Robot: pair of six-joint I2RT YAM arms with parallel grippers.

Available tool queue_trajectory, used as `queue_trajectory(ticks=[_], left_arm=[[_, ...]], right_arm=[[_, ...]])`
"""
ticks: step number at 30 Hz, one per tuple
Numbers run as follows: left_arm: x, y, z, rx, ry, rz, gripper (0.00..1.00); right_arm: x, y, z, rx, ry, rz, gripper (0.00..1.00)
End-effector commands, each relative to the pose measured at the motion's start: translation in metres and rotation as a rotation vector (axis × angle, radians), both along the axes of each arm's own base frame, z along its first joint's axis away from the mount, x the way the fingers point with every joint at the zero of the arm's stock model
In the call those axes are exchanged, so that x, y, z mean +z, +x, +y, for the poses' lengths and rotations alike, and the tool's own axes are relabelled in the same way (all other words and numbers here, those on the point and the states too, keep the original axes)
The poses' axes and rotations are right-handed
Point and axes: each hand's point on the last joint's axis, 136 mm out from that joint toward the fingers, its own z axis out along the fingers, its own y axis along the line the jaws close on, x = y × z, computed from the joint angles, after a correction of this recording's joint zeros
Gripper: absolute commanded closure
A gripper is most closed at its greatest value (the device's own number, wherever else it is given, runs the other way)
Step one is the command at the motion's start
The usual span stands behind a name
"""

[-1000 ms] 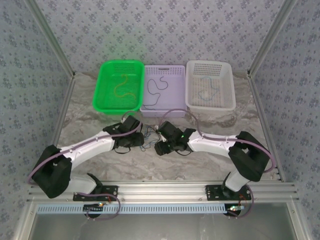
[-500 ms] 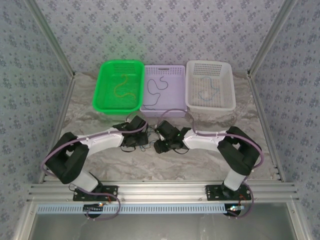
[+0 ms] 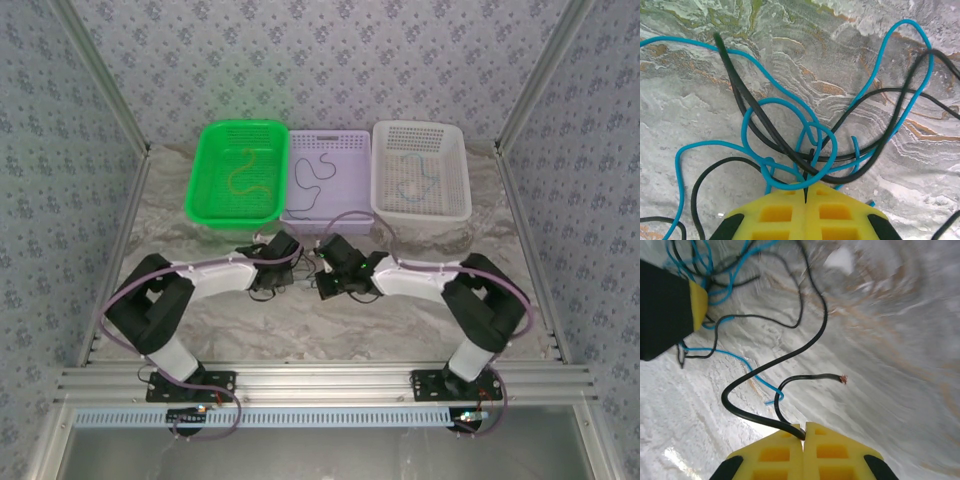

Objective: Untangle the cables

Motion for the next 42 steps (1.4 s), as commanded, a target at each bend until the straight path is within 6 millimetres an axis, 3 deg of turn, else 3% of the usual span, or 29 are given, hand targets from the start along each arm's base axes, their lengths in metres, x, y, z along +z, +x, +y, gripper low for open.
queue_trajectory(ticks=[1, 8, 13, 18, 25, 33, 37, 38, 42], left_arm=[[-0.019, -0.005, 0.021, 0.014, 0.068, 0.015, 1.0], [-0.011, -0.005, 0.024, 0.003, 0.062, -0.003, 1.0], [-0.015, -0.007, 0.025, 0.002, 0.056, 0.011, 1.0], [-0.015, -0.007, 0.023, -0.002, 0.047, 0.015, 1.0], [-0.009, -0.006, 0.023, -0.005, 0.041, 0.006, 1.0], [-0.003, -0.006, 0.023, -0.013, 0.032, -0.002, 1.0], [-0.006, -0.007, 0.026, -0.007, 0.039, 0.005, 1.0], [-0.007, -0.007, 0.027, -0.005, 0.039, 0.008, 1.0], [-0.01, -0.007, 0.028, -0.006, 0.025, 0.017, 1.0]], right_arm=[[0.026, 0.002, -0.035, -0.086, 0.015, -0.039, 1.0], [0.07, 0.005, -0.092, -0.202, 0.036, -0.098, 1.0], [0.112, 0.011, -0.143, -0.355, 0.054, -0.169, 1.0], [0.149, 0.01, -0.18, -0.452, 0.07, -0.224, 1.0], [0.179, 0.014, -0.196, -0.491, 0.04, -0.284, 1.0], [0.219, 0.019, -0.199, -0.49, 0.074, -0.359, 1.0], [0.244, 0.019, -0.204, -0.506, 0.084, -0.402, 1.0], [0.263, 0.017, -0.206, -0.511, 0.1, -0.435, 1.0], [0.302, 0.014, -0.213, -0.514, 0.141, -0.507, 1.0]])
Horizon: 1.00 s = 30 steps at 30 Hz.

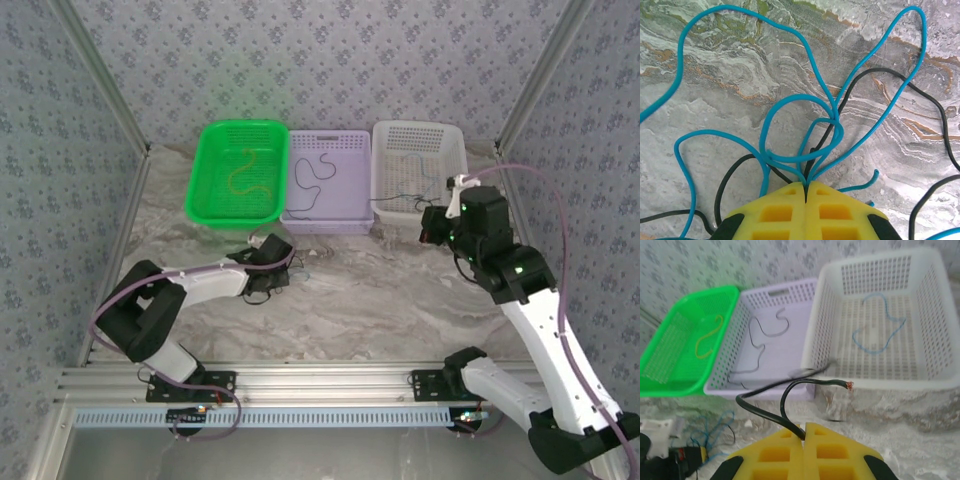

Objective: Untangle the cables

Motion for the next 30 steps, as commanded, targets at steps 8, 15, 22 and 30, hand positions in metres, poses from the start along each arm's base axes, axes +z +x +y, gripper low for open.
queue_trajectory(ticks=[8, 15, 22, 30], left_arm=[[0.025, -0.002, 0.0, -0.04, -0.045, -0.013, 0.7], [0.131, 0.002, -0.017, -0.125, -0.194, -0.228, 0.4], [0.197, -0.015, -0.057, -0.305, -0.4, -0.31, 0.33], [0.194, -0.046, -0.14, -0.414, -0.599, -0.263, 0.28]], right_arm=[[0.049, -0.009, 0.004, 0.079, -0.023, -0.072, 1.0], [0.043, -0.01, 0.027, 0.184, 0.038, -0.029, 1.0], [0.029, -0.012, 0.041, 0.231, 0.097, 0.014, 1.0], [0.021, -0.016, 0.053, 0.262, 0.126, 0.052, 1.0]])
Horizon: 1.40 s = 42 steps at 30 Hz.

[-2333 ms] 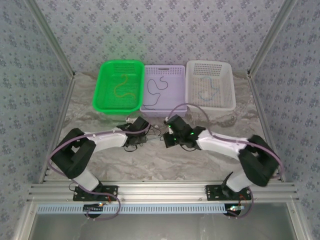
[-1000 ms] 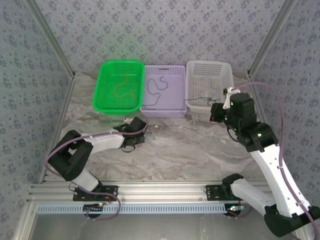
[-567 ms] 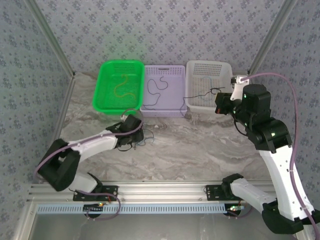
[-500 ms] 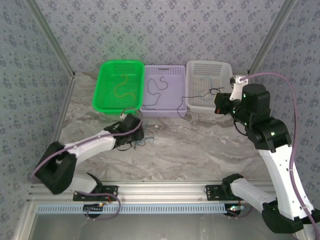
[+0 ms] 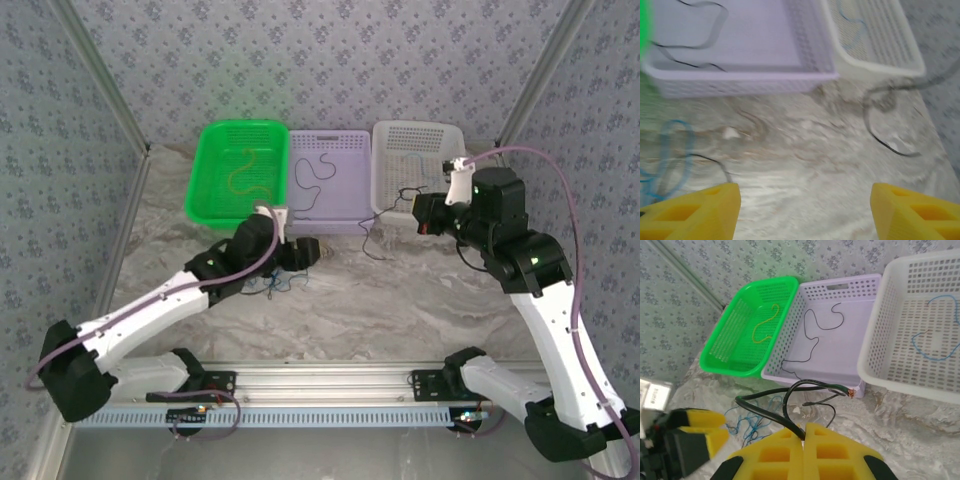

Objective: Untangle the cables

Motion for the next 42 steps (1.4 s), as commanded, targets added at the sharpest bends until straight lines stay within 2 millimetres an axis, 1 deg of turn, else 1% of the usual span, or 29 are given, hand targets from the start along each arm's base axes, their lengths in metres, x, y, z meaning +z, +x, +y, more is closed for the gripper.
queue_trajectory(ticks=[1, 2, 3, 4, 6, 8, 10, 12, 14, 17, 20, 21, 22, 23, 25, 26, 29, 30, 33, 34, 36, 39, 42], left_arm=[[0.0, -0.006, -0.035, -0.021, -0.128, 0.043, 0.26], [-0.006, -0.006, -0.041, -0.007, -0.15, 0.064, 0.17], [-0.011, -0.007, -0.048, 0.002, -0.178, 0.085, 0.11], [-0.014, -0.006, -0.055, 0.011, -0.207, 0.106, 0.11], [-0.022, -0.003, -0.062, 0.041, -0.226, 0.131, 0.11], [-0.028, -0.001, -0.067, 0.062, -0.221, 0.147, 0.13], [-0.043, 0.002, -0.07, 0.093, -0.179, 0.197, 0.15], [-0.054, 0.006, -0.071, 0.123, -0.181, 0.209, 0.19], [-0.058, 0.013, -0.077, 0.137, -0.209, 0.202, 0.23], [-0.059, 0.021, -0.092, 0.128, -0.226, 0.194, 0.29], [-0.061, 0.028, -0.1, 0.131, -0.245, 0.182, 0.4], [-0.062, 0.03, -0.101, 0.136, -0.253, 0.178, 0.46], [-0.061, 0.03, -0.102, 0.136, -0.263, 0.175, 0.55], [-0.062, 0.031, -0.101, 0.137, -0.267, 0.172, 0.66], [-0.063, 0.029, -0.099, 0.136, -0.266, 0.171, 0.92], [-0.064, 0.028, -0.097, 0.135, -0.259, 0.171, 1.0], [-0.072, 0.021, -0.086, 0.125, -0.193, 0.16, 1.0], [-0.078, 0.017, -0.08, 0.12, -0.145, 0.156, 1.0], [-0.095, 0.007, -0.056, 0.108, 0.005, 0.137, 1.0], [-0.099, 0.005, -0.045, 0.11, 0.063, 0.127, 1.0], [-0.101, 0.002, -0.022, 0.125, 0.162, 0.092, 1.0], [-0.089, 0.003, 0.012, 0.164, 0.281, 0.016, 1.0], [-0.067, 0.007, 0.038, 0.186, 0.354, -0.05, 1.0]], right_arm=[[-0.001, -0.005, 0.009, 0.03, 0.037, 0.015, 1.0], [-0.002, -0.005, 0.012, 0.037, 0.038, 0.016, 1.0], [-0.001, -0.006, 0.013, 0.042, 0.041, 0.016, 1.0], [-0.002, -0.007, 0.016, 0.049, 0.04, 0.016, 1.0], [-0.004, -0.008, 0.019, 0.055, 0.034, 0.018, 1.0], [-0.004, -0.009, 0.02, 0.057, 0.029, 0.016, 1.0], [-0.003, -0.011, 0.022, 0.063, 0.029, 0.014, 1.0], [-0.002, -0.012, 0.024, 0.068, 0.031, 0.011, 1.0], [-0.002, -0.014, 0.026, 0.073, 0.033, 0.008, 1.0], [-0.003, -0.016, 0.026, 0.072, 0.032, 0.008, 1.0], [-0.003, -0.018, 0.025, 0.072, 0.033, 0.006, 1.0], [-0.003, -0.018, 0.025, 0.07, 0.032, 0.006, 1.0], [-0.002, -0.019, 0.024, 0.068, 0.033, 0.003, 1.0], [-0.002, -0.02, 0.023, 0.066, 0.031, 0.0, 1.0], [-0.001, -0.02, 0.021, 0.06, 0.024, -0.004, 1.0], [-0.001, -0.02, 0.02, 0.056, 0.02, -0.007, 1.0], [0.001, -0.018, 0.013, 0.033, -0.014, -0.023, 1.0], [0.002, -0.016, 0.009, 0.026, -0.037, -0.031, 1.0], [0.009, -0.009, -0.007, -0.02, -0.14, -0.075, 1.0], [0.01, -0.004, -0.013, -0.038, -0.189, -0.091, 1.0], [0.007, 0.001, -0.02, -0.055, -0.258, -0.1, 1.0], [0.005, 0.01, -0.028, -0.077, -0.337, -0.125, 1.0], [0.003, 0.011, -0.026, -0.057, -0.36, -0.144, 1.0]])
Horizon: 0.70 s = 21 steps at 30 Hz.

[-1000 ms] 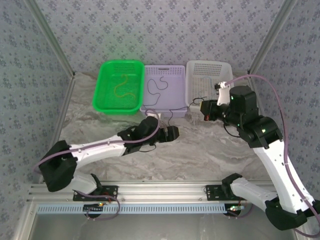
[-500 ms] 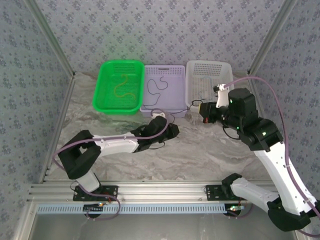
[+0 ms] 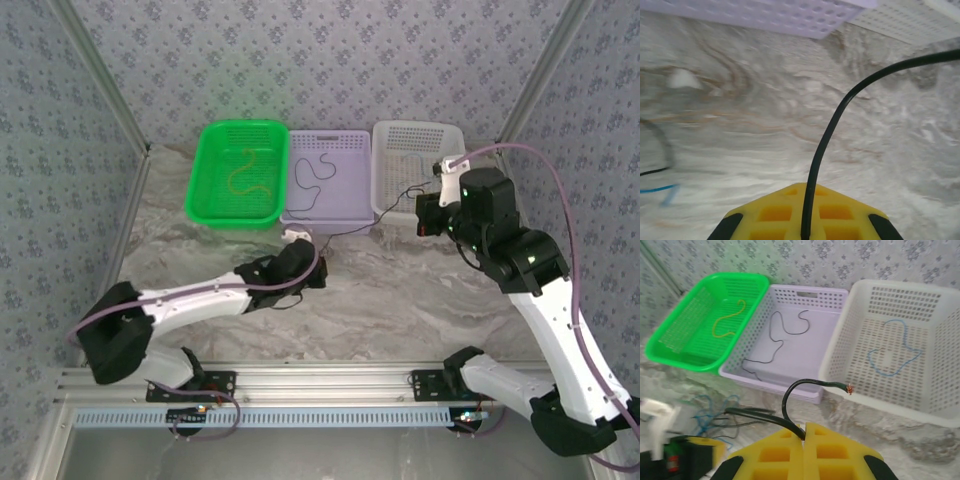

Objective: Untangle the cables

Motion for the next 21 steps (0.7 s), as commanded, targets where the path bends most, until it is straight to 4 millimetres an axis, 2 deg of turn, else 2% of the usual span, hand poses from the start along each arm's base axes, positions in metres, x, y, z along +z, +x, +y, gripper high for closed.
queue_trajectory(ticks=[1, 5, 6, 8, 11, 14, 16, 18, 21], left_arm=[[0.015, 0.003, 0.046, 0.016, 0.21, -0.09, 1.0], [0.026, 0.013, 0.079, 0.047, 0.294, -0.094, 1.0], [0.029, 0.016, 0.087, 0.06, 0.31, -0.092, 1.0], [0.042, 0.02, 0.11, 0.095, 0.334, -0.106, 1.0], [0.065, 0.022, 0.133, 0.103, 0.315, -0.149, 1.0], [0.08, 0.014, 0.132, 0.01, 0.305, -0.182, 1.0], [0.083, 0.008, 0.13, -0.044, 0.322, -0.181, 1.0], [0.083, 0.005, 0.131, -0.065, 0.342, -0.17, 1.0], [0.086, 0.004, 0.139, -0.05, 0.37, -0.174, 1.0]], right_arm=[[0.003, 0.001, -0.007, 0.016, -0.085, -0.045, 1.0], [0.005, -0.013, 0.02, 0.195, -0.023, -0.017, 1.0], [0.004, -0.014, 0.022, 0.205, -0.023, -0.011, 1.0], [-0.002, -0.011, 0.009, 0.139, -0.069, -0.002, 1.0], [-0.012, -0.005, -0.018, 0.009, -0.17, -0.015, 1.0], [-0.01, 0.001, -0.043, -0.119, -0.259, -0.091, 1.0], [-0.007, 0.005, -0.052, -0.167, -0.337, -0.145, 1.0], [-0.005, 0.01, -0.054, -0.19, -0.422, -0.196, 1.0], [-0.009, 0.018, -0.042, -0.159, -0.555, -0.23, 1.0]])
